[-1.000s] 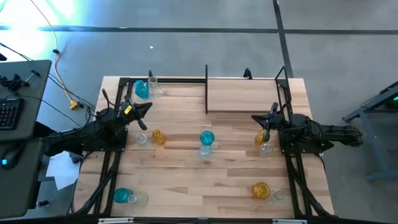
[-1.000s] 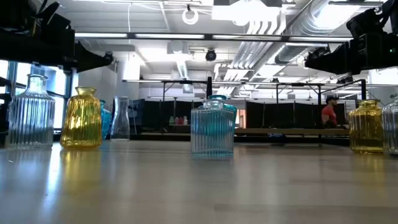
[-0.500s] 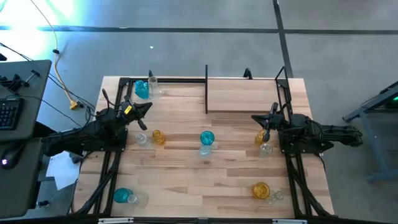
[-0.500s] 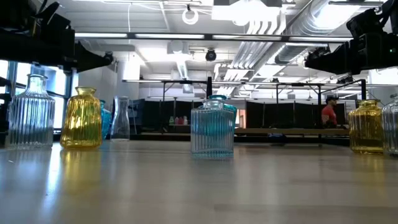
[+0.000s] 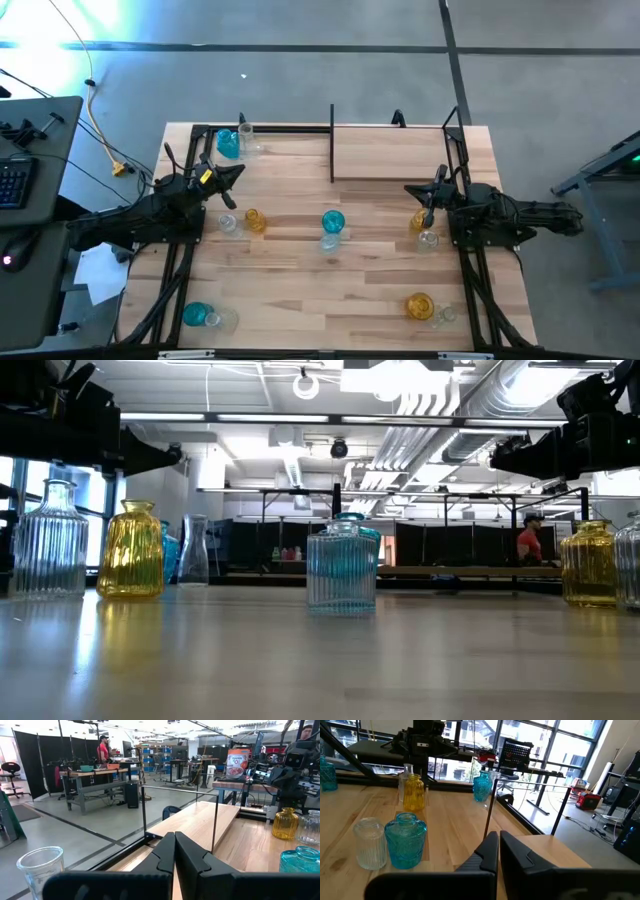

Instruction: Sort vases onto shelf

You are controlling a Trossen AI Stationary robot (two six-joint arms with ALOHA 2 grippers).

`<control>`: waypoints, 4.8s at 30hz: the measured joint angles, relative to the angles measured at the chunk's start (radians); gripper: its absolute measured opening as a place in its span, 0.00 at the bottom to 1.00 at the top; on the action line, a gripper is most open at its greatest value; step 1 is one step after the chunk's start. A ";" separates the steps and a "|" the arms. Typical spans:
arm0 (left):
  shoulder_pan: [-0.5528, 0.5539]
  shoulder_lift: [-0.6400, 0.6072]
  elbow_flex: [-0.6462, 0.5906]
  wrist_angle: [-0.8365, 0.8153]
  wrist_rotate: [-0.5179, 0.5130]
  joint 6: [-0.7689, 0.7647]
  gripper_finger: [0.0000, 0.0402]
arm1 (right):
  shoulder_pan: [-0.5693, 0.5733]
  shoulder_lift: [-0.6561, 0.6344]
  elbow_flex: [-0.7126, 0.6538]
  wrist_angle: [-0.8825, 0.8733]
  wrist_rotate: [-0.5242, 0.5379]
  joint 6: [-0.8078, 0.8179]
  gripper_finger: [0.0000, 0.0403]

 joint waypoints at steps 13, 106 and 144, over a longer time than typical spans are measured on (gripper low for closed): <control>0.000 0.000 0.000 0.000 0.000 0.000 0.00 | 0.000 0.000 -0.001 0.079 0.002 0.080 0.00; 0.000 0.000 0.000 0.000 0.000 0.000 0.00 | 0.826 1.434 1.356 -1.266 -0.296 1.862 0.38; 0.000 0.000 0.000 -0.003 0.000 0.000 0.00 | 1.135 1.485 1.144 -1.054 -0.390 2.274 0.40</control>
